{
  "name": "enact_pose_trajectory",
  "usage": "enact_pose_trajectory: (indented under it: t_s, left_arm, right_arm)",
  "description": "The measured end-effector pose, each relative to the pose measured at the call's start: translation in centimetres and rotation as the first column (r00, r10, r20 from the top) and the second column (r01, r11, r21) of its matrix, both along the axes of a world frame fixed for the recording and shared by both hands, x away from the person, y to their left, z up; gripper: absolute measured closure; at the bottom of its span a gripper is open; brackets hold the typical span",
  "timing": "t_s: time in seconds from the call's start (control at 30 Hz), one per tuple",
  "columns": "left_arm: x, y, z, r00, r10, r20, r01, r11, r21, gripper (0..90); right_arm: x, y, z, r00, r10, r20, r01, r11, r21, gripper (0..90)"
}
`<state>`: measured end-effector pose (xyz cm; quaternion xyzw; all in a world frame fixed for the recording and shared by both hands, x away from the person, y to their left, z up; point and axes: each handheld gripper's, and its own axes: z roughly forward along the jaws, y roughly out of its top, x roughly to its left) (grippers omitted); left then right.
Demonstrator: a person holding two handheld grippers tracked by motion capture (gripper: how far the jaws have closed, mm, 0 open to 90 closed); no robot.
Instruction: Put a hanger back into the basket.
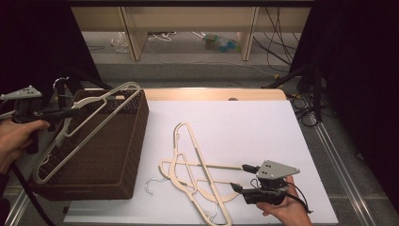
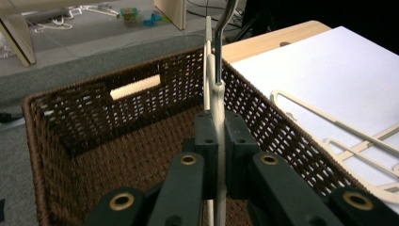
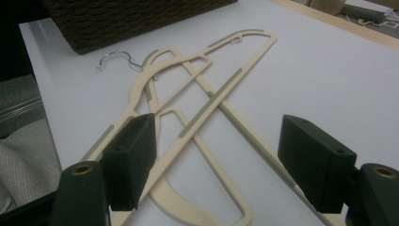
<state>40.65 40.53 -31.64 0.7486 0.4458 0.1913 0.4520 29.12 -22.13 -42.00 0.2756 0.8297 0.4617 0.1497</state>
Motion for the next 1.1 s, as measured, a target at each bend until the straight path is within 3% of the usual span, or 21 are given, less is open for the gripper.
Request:
enact_pose_trajectory:
  t_s: [0.1,0.2,0.5,0.93,1.0,1.1]
  left_arm:
    - [0.0,0.1,-0.4,0.9999,-0.004,-0.013,0.004,0.9998,0.019,85.8]
    - [0.1,0.0,-1.2,0.9997,-0.004,-0.024,0.004,1.0000,0.003,85.8]
    - [0.9,-0.2,-3.6,0.9963,-0.010,-0.085,0.012,0.9997,0.019,85.8]
    - [1.5,-0.9,-5.1,0.9927,-0.021,-0.119,0.027,0.9985,0.047,85.8]
    - [1.6,-0.8,-5.2,0.9912,-0.030,-0.129,0.041,0.9958,0.082,85.7]
    - [1.7,-1.0,-5.8,0.9903,-0.003,-0.139,0.017,0.9950,0.098,85.7]
  right_arm:
    - [0.0,0.0,0.0,1.0000,0.000,0.000,0.000,1.000,-0.002,29.5]
    - [0.0,0.0,0.0,1.0000,-0.005,0.003,0.004,1.000,0.001,29.4]
    - [0.0,-0.1,0.0,1.0000,-0.007,0.001,0.007,1.000,-0.007,29.4]
    - [0.0,0.1,-0.1,1.0000,0.005,-0.002,-0.005,1.000,-0.003,29.5]
    - [0.0,0.1,-0.1,1.0000,0.004,0.000,-0.004,1.000,-0.005,29.4]
    - [0.0,0.2,-0.2,1.0000,0.006,-0.001,-0.006,1.000,-0.009,29.4]
